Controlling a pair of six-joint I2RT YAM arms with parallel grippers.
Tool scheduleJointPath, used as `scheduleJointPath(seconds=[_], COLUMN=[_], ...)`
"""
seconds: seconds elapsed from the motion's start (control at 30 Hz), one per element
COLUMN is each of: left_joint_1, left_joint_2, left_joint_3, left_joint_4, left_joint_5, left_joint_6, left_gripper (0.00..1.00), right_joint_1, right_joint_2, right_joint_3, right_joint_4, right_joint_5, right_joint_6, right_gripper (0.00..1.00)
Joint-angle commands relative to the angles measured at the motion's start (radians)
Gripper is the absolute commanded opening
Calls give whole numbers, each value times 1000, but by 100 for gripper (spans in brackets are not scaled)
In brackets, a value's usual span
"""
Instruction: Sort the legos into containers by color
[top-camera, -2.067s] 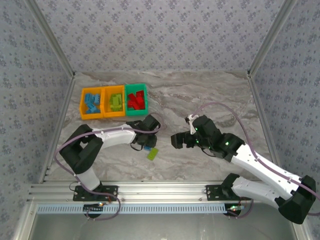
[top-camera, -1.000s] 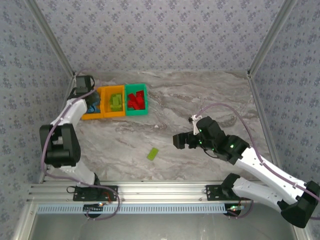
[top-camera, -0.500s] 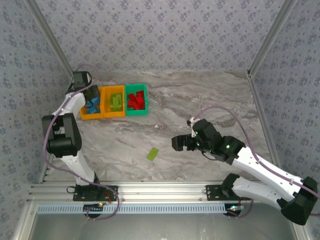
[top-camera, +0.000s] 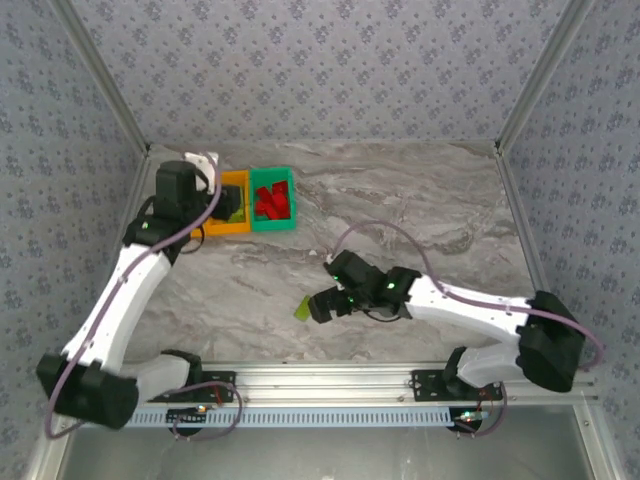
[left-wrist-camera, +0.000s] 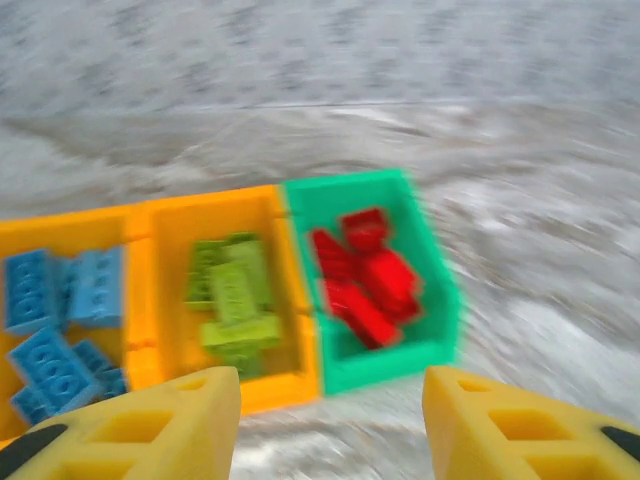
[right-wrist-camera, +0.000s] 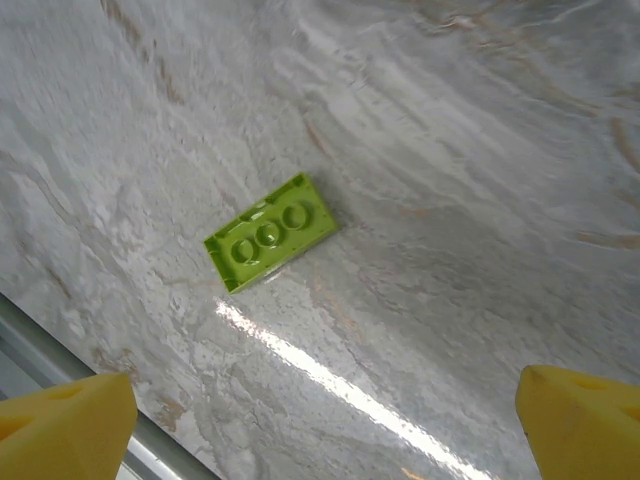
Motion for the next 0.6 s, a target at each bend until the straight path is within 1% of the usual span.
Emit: scheduleJointPath(seconds=[0.0,0.07,0.13,0.2,0.23,0.3,0.37,0.47,0.57], left_joint_1=[-60,-80,-82,-85,-105,-138,-138,-160,-187], left_joint_2=[-127,-226,-314,-382,-416,-475,-503,-509,-503], left_joint_3=[-41,-80,-138,-187,-216,-268,-295,-316,-310], left_joint_4=[-244,-307,-328,-399,-413,-373,-369,-382,-406], left_joint_5=[15,64,126,273,318,316,327,315,276], left_joint_6=[185,307,418,586,634,645,662,698,722], left_gripper=[53,54,56,57,58,60,61,63,64], right_joint_1=[37,52,62,67,67,69,72,75,75], right_joint_2=[103,194,267,326,354,401,435,464,498], right_joint_3=[87,138,176,195,203,221,233,232,240], right_joint_4=[-27,-32,-20,8,20,22,9,11,18], right_joint_5=[43,26,31,43,49,65,100,126,116], right_joint_6=[-136,-187,-220,-245,-257,-279,-297,-331,-363], right_gripper=[100,100,100,100,100,100,100,100,100])
